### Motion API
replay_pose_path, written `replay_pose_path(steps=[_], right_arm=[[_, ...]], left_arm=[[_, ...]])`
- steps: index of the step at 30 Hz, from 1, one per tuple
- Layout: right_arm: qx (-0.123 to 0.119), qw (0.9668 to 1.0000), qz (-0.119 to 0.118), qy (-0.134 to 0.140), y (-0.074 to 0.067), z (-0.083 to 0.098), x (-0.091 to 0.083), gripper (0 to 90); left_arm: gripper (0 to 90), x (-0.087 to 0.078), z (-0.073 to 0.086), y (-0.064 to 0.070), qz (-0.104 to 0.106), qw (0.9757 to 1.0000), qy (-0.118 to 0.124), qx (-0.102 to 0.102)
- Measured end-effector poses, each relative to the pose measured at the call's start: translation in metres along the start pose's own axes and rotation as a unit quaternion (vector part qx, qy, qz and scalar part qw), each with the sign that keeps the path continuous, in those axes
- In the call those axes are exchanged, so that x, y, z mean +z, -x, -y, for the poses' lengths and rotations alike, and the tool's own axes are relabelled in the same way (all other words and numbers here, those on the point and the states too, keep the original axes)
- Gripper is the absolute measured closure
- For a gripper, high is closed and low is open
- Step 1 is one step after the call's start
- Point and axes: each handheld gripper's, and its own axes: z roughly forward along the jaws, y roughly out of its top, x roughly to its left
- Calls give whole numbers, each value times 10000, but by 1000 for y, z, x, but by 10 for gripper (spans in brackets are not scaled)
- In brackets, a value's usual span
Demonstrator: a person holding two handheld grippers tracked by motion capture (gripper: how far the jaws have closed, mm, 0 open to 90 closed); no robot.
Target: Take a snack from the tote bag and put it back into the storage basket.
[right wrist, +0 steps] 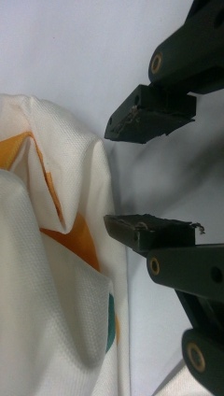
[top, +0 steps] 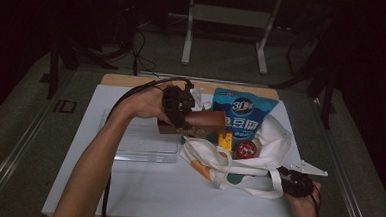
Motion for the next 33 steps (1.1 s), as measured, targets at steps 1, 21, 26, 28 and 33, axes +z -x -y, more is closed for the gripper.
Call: replay_pose_path(steps=[1,21,26,28,33], right_arm=[[2,10000,-1,-2,0,0,0,518],[-9,10000,-11,8,0,0,0,518],[-4,10000,-11,3,0,0,0,518],[-5,10000,-11,3,0,0,0,519],[-5,10000,-16,9,0,0,0,518]], left_arm=[[434,0,2,0,2,10000,-4,-14],[432,-10,47,4,-109,9998,-48,-184],[432,-14,60,6,-176,9995,-86,-249],[432,-15,65,7,-194,9995,-108,-236],[432,-16,75,10,-236,9993,-119,-253]])
